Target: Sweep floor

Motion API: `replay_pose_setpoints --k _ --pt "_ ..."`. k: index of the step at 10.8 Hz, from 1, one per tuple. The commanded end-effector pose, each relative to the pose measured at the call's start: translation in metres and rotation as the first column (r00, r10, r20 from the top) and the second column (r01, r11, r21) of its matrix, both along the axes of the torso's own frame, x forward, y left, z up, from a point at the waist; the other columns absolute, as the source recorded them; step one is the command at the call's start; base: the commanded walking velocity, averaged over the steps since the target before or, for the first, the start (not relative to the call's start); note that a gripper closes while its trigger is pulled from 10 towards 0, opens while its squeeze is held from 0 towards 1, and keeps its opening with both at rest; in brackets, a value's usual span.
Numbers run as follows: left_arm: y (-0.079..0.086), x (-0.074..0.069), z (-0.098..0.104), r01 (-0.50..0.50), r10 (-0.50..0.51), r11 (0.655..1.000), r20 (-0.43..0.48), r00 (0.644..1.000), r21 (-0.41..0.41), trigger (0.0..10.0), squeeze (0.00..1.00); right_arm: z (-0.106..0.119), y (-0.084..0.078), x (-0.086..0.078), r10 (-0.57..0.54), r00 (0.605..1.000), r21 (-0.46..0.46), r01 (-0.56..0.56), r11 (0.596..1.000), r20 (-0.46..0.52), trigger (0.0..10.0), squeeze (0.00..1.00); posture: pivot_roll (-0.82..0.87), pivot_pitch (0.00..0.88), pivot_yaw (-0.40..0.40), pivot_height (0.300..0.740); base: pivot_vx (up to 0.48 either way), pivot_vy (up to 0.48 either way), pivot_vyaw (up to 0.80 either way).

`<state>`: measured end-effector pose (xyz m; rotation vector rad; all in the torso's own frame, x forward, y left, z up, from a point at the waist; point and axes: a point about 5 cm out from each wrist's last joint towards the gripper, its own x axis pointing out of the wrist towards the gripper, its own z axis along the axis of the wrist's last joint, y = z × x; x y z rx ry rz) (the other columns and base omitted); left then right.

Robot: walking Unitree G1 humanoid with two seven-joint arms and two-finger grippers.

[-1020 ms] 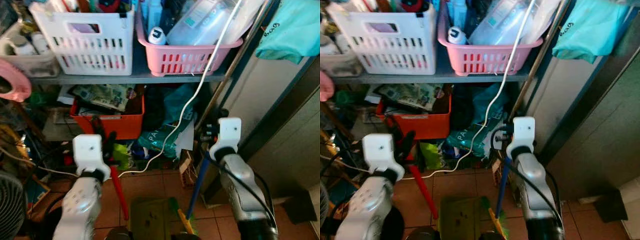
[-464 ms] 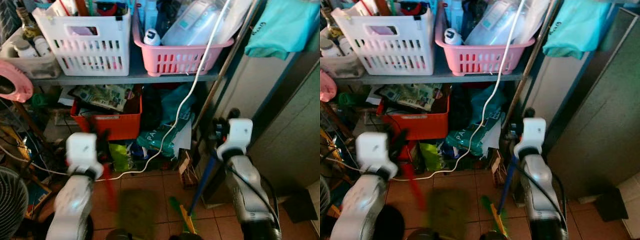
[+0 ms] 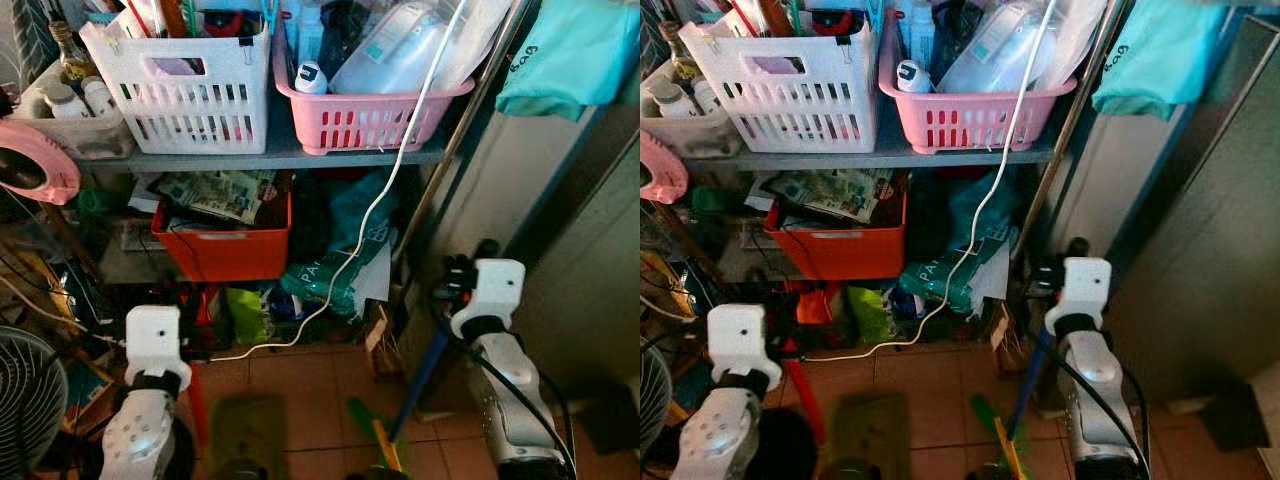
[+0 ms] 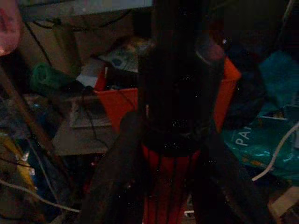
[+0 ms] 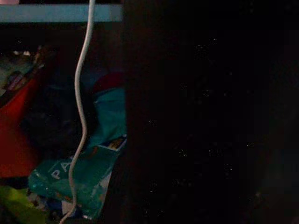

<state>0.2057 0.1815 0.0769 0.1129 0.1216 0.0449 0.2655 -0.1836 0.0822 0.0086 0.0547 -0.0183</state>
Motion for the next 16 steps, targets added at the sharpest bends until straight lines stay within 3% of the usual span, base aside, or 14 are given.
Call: replay_pose_setpoints --k 1,5,8,11,12,13,15,16 --pt "-0.002 0.005 0.007 0.029 -0.031 0.999 0.043 0.999 0.030 10.0 0.00 0.001 0.003 -0.002 0.011 1.000 -0.001 -0.011 1.000 0.008 10.0 0.00 0.02 0.000 0.024 0.740 0.000 0.000 0.00" --pt "-0.017 0.021 0.012 0.074 -0.072 0.997 0.080 0.994 -0.011 10.0 0.00 0.006 0.008 0.007 0.044 0.999 0.007 -0.044 0.999 0.016 10.0 0.00 0.00 0.000 0.018 0.740 -0.071 0.000 0.00" --pt "-0.024 0.017 0.016 0.076 -0.073 0.997 0.088 0.993 -0.030 10.0 0.00 0.002 0.006 0.007 0.055 0.998 0.009 -0.055 0.998 -0.003 10.0 0.00 0.03 0.000 -0.008 0.740 -0.316 0.000 0.00" --pt "-0.017 0.005 0.013 0.052 -0.050 0.998 0.062 0.997 -0.026 10.0 0.00 -0.003 0.023 -0.001 0.112 0.993 0.038 -0.111 0.993 -0.028 10.0 0.00 0.05 0.000 -0.018 0.740 -0.330 0.000 0.00" --pt "-0.018 0.015 0.014 0.049 -0.046 0.998 0.062 0.997 -0.043 10.0 0.00 -0.004 0.021 0.005 0.113 0.993 0.039 -0.112 0.993 -0.040 10.0 0.00 0.03 0.000 -0.024 0.740 -0.330 0.000 0.00" --pt "-0.029 0.036 0.028 0.119 -0.113 0.992 0.123 0.986 -0.040 10.0 0.00 0.012 0.022 0.017 0.141 0.990 -0.001 -0.141 0.990 0.010 10.0 0.00 0.01 0.000 -0.028 0.740 -0.292 0.000 0.00" --pt "-0.030 0.046 0.031 0.083 -0.073 0.994 0.138 0.988 -0.067 10.0 0.00 0.002 0.009 0.019 0.070 0.997 -0.014 -0.070 0.997 -0.034 10.0 0.00 0.01 0.000 -0.033 0.740 -0.135 0.000 0.00" --pt "-0.031 0.046 0.033 0.084 -0.074 0.994 0.140 0.987 -0.065 10.0 0.00 0.004 0.014 0.016 0.100 0.995 -0.021 -0.100 0.995 -0.020 10.0 0.00 0.01 0.000 -0.016 0.740 0.000 0.000 0.00"
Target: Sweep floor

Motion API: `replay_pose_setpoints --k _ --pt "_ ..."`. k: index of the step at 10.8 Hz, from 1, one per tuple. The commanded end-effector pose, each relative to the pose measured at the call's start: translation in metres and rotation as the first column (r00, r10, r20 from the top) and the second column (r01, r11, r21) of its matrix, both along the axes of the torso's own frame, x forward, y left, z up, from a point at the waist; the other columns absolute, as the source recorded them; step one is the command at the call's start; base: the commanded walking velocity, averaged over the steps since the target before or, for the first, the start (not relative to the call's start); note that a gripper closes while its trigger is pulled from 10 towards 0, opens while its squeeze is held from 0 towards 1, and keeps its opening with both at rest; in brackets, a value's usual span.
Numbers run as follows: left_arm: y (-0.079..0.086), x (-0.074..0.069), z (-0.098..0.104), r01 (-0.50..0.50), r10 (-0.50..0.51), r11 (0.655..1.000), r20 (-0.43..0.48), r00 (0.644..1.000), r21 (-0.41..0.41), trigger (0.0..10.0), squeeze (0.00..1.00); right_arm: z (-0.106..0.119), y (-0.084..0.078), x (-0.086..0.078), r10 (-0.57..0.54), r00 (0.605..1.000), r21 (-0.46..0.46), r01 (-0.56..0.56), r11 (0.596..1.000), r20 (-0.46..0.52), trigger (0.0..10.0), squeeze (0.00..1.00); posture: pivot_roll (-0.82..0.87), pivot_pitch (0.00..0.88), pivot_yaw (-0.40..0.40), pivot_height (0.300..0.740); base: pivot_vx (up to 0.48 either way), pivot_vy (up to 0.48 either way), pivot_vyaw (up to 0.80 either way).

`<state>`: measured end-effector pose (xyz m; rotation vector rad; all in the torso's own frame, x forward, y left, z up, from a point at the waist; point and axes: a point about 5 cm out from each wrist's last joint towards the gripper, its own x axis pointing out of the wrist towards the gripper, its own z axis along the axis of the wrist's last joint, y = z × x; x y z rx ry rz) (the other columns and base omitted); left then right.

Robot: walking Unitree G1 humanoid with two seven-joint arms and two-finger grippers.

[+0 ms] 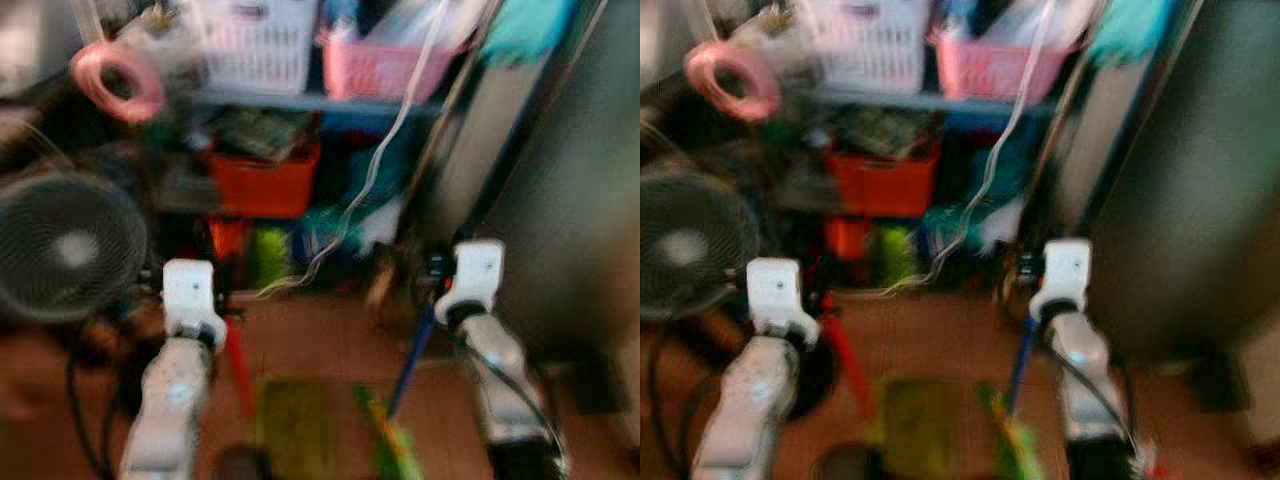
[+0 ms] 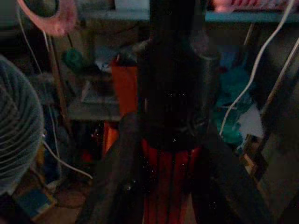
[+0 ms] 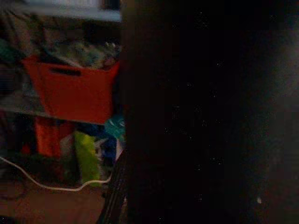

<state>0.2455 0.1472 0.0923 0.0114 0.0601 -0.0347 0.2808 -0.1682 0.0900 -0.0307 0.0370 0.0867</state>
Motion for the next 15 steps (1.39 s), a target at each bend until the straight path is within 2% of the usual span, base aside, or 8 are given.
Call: replay_pose_setpoints --k 1,2,5,7,9,15 --pt "0.003 0.008 0.017 -0.004 0.002 1.000 0.077 0.997 0.025 10.0 0.00 -0.004 0.004 0.000 0.013 1.000 0.007 -0.013 1.000 -0.026 10.0 0.00 0.01 0.000 0.004 0.740 0.000 0.000 0.00" --pt "0.002 0.008 0.019 0.014 -0.016 1.000 0.085 0.996 0.022 10.0 0.00 -0.003 0.010 0.001 0.008 1.000 0.031 -0.008 1.000 -0.013 10.0 0.00 0.00 0.000 0.035 0.740 0.000 0.000 0.00" --pt "-0.002 0.015 0.022 0.033 -0.034 0.999 0.090 0.995 0.015 10.0 0.00 0.004 0.024 0.011 0.059 0.998 0.043 -0.059 0.997 0.011 10.0 0.00 0.01 0.000 0.018 0.740 0.000 0.000 0.00" --pt "0.004 0.015 0.025 0.000 -0.002 1.000 0.097 0.995 0.015 10.0 0.00 0.006 0.028 0.017 0.072 0.997 0.063 -0.072 0.995 0.013 10.0 0.00 0.05 0.000 0.003 0.740 0.000 0.000 0.00" --pt "0.001 0.011 0.024 0.001 -0.003 1.000 0.092 0.996 0.013 10.0 0.00 0.003 0.027 0.014 0.073 0.997 0.069 -0.073 0.995 0.004 10.0 0.00 0.05 0.000 -0.008 0.740 0.000 0.000 0.00" --pt "-0.007 0.014 0.019 0.012 -0.011 1.000 0.078 0.997 -0.009 10.0 0.00 0.008 0.022 0.015 0.075 0.997 0.054 -0.075 0.996 0.005 10.0 0.00 0.02 0.000 -0.025 0.740 0.000 0.271 -0.71"
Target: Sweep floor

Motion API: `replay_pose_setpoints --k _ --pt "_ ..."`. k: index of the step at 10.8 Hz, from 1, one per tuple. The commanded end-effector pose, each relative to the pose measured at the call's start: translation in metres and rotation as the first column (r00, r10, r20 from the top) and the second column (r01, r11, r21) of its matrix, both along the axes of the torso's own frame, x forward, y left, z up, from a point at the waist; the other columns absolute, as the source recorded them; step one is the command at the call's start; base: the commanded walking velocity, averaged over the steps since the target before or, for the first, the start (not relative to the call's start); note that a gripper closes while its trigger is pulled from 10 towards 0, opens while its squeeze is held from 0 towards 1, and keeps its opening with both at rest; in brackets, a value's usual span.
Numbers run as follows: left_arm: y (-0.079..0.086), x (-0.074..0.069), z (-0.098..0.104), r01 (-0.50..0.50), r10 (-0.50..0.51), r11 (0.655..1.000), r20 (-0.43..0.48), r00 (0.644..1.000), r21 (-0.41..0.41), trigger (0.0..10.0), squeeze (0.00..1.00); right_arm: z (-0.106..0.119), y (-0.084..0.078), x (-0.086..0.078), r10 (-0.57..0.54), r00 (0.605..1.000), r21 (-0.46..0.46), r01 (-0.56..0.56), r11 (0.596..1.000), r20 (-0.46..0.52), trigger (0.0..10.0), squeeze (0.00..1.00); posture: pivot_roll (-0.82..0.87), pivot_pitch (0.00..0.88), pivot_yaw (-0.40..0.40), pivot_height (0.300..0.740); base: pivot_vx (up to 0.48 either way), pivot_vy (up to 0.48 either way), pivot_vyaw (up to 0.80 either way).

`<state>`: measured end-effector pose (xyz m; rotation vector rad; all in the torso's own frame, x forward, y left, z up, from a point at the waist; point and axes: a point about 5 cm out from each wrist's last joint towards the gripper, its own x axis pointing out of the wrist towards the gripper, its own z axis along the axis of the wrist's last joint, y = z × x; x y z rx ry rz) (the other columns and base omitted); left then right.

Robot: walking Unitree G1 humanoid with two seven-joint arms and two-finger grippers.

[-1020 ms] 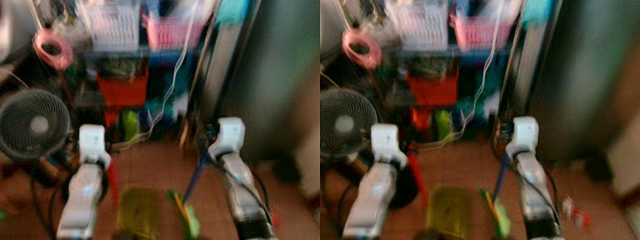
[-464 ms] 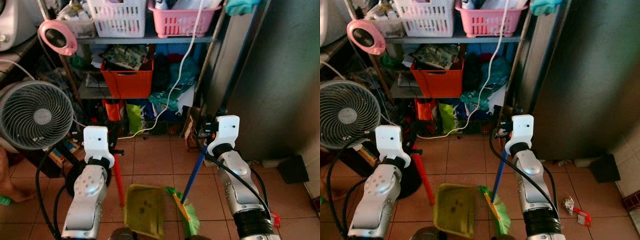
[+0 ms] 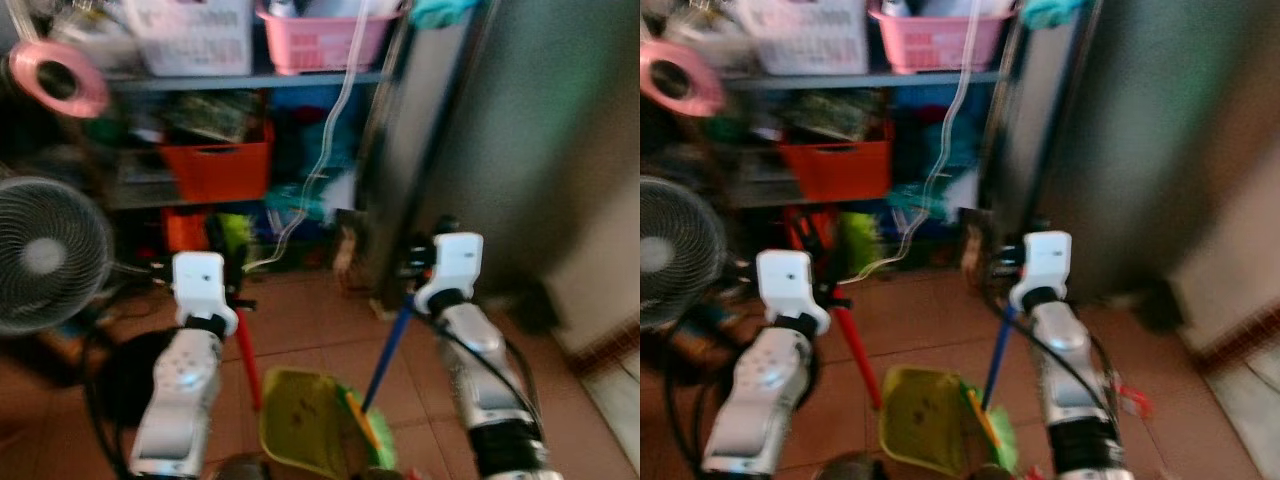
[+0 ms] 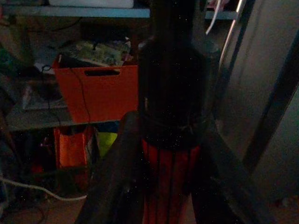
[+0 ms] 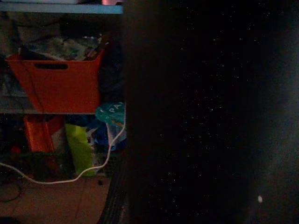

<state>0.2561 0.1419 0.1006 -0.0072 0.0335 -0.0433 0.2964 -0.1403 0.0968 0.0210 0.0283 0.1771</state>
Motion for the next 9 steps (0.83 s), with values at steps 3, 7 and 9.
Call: replay_pose_setpoints --k 3,7,9 --pt "-0.0035 0.0041 0.0102 0.008 -0.008 1.000 0.051 0.999 0.011 10.0 0.00 0.0015 -0.0052 0.0010 -0.015 1.000 0.004 0.015 1.000 -0.002 10.0 0.00 0.02 0.000 -0.023 0.740 0.000 0.335 -0.65" --pt "-0.0051 0.0047 0.0094 0.023 -0.024 1.000 0.049 0.998 0.018 10.0 0.00 0.0060 -0.0033 0.0027 -0.024 1.000 0.019 0.023 1.000 0.016 10.0 0.00 0.01 0.000 -0.006 0.740 0.000 0.327 -0.43" --pt "-0.0037 0.0055 0.0105 0.030 -0.031 0.999 0.049 0.998 0.025 10.0 0.00 0.0053 -0.0026 0.0009 -0.043 0.999 0.040 0.042 0.998 0.019 10.0 0.00 0.01 0.000 0.010 0.740 0.000 0.148 0.00"
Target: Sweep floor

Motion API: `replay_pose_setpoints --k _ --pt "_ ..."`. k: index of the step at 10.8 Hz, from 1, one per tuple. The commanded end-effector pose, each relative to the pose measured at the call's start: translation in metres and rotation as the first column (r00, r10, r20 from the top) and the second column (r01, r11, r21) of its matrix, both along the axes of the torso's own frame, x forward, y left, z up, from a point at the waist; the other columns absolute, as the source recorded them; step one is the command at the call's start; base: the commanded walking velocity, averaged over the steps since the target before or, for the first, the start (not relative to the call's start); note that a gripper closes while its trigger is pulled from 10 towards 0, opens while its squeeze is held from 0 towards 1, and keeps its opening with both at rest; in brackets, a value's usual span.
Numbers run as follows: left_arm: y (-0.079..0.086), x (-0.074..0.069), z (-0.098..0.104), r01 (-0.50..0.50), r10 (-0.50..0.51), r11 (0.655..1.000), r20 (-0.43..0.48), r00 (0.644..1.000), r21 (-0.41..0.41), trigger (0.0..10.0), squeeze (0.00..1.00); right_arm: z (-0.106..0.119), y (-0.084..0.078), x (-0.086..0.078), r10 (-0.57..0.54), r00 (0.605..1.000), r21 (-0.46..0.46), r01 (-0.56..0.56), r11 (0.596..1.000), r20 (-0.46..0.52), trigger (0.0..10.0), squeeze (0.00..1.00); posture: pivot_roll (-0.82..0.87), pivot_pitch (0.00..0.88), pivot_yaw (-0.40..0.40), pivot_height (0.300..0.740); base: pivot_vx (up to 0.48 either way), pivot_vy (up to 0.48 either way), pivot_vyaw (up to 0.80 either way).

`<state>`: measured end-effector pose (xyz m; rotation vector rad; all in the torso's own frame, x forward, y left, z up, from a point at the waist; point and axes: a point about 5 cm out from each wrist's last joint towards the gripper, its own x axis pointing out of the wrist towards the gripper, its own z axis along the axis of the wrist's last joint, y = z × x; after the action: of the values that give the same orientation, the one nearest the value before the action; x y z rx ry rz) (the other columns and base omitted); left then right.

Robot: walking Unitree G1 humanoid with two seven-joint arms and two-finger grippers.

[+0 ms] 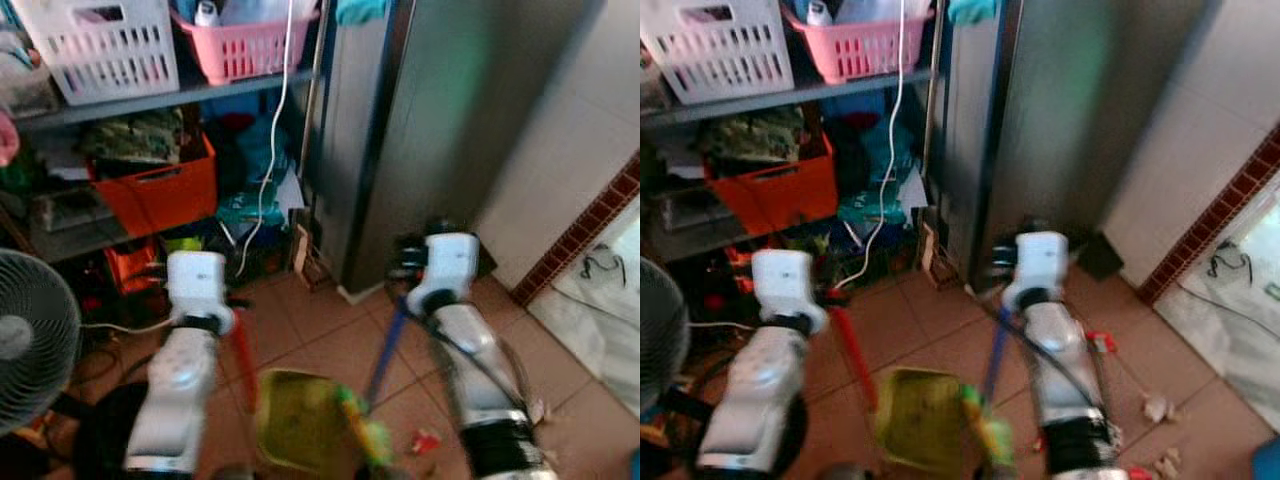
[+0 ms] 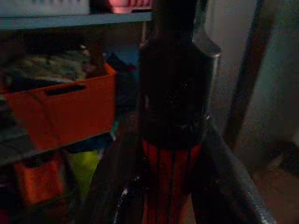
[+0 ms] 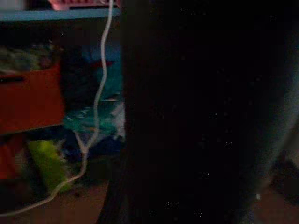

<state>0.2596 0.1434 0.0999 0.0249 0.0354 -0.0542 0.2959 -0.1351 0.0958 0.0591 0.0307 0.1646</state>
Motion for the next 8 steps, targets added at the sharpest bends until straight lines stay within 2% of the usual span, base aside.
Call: replay_pose_setpoints --k 1,3,4,6,8 --pt "-0.0071 0.0009 0.0116 0.028 -0.028 1.000 0.054 0.998 -0.001 10.0 0.00 0.0052 -0.0072 0.0010 -0.027 0.999 -0.014 0.027 1.000 0.023 10.0 0.00 0.02 0.000 0.012 0.740 0.000 0.000 0.00" --pt "-0.0114 -0.0009 0.0109 0.068 -0.068 0.998 0.052 0.996 -0.012 10.0 0.00 0.0024 -0.0056 0.0005 -0.027 1.000 -0.005 0.027 1.000 0.006 10.0 0.00 0.02 0.000 0.018 0.740 0.000 0.000 0.00" --pt "-0.0116 -0.0014 0.0115 0.069 -0.069 0.997 0.054 0.996 -0.013 10.0 0.00 0.0002 -0.0051 0.0003 -0.031 0.999 -0.008 0.031 0.999 -0.009 10.0 0.00 0.02 0.000 0.019 0.740 0.000 0.000 -0.45" --pt "-0.0080 -0.0009 0.0114 0.064 -0.064 0.998 0.051 0.997 -0.003 10.0 0.00 -0.0008 -0.0073 -0.0001 -0.040 0.999 0.000 0.040 0.999 -0.014 10.0 0.00 0.02 0.000 0.022 0.740 0.000 0.000 -0.79" --pt "-0.0119 -0.0038 0.0112 0.098 -0.097 0.995 0.051 0.994 -0.023 10.0 0.00 -0.0016 -0.0093 -0.0021 -0.042 0.999 -0.004 0.042 0.999 -0.018 10.0 0.00 0.02 0.000 0.021 0.740 0.000 0.000 -0.80"
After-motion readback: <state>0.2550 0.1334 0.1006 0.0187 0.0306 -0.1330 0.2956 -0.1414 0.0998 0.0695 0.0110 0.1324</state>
